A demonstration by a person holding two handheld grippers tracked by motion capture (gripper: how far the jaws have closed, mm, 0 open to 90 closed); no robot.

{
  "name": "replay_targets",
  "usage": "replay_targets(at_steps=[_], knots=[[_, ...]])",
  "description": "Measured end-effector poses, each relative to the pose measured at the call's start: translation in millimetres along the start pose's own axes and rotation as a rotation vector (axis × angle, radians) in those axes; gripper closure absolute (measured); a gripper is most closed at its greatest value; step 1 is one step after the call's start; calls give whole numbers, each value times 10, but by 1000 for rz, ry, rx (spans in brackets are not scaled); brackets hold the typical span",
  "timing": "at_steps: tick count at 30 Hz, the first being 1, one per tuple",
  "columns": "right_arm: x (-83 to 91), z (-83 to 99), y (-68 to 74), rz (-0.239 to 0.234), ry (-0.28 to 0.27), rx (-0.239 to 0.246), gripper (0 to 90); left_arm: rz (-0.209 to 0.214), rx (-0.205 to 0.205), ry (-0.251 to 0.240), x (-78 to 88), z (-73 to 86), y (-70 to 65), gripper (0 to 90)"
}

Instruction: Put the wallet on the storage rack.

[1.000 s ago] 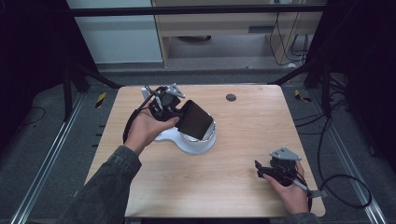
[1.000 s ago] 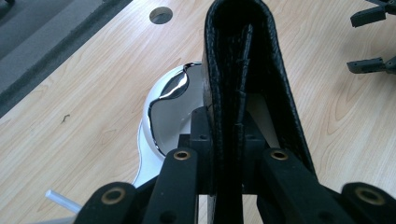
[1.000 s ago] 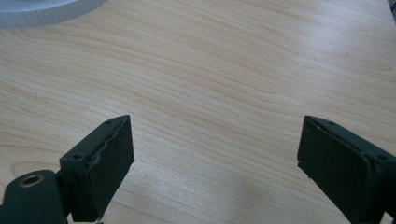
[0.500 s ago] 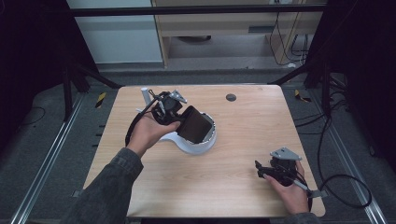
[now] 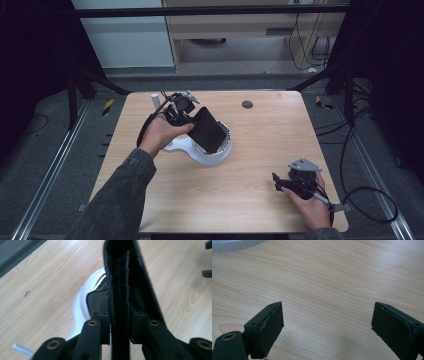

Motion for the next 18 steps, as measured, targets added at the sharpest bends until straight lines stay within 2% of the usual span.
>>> replay_targets(at_steps=[6, 8, 12, 18], knots=[[-8, 6, -3, 0, 3, 2, 108, -48, 2, -49, 38, 11, 51, 568], [-7, 7, -1, 0, 4, 3, 108, -65, -6, -71, 79, 0, 57, 544], [-3, 9, 3, -2, 9, -1, 108, -81, -8, -128, 162, -29, 37, 538], [-9, 10, -5, -1, 7, 5, 107, -102, -34, -162, 307, -46, -26, 534]])
Point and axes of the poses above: each handheld gripper's, and its own axes: x roughly backward along the jaws, z roughly out of its underside, y roughly to its left, the point moved 6 cm from there along -x, roughly forward along the jaws, and after that the axes turned 15 degrees about z, right-handed, at the moved point
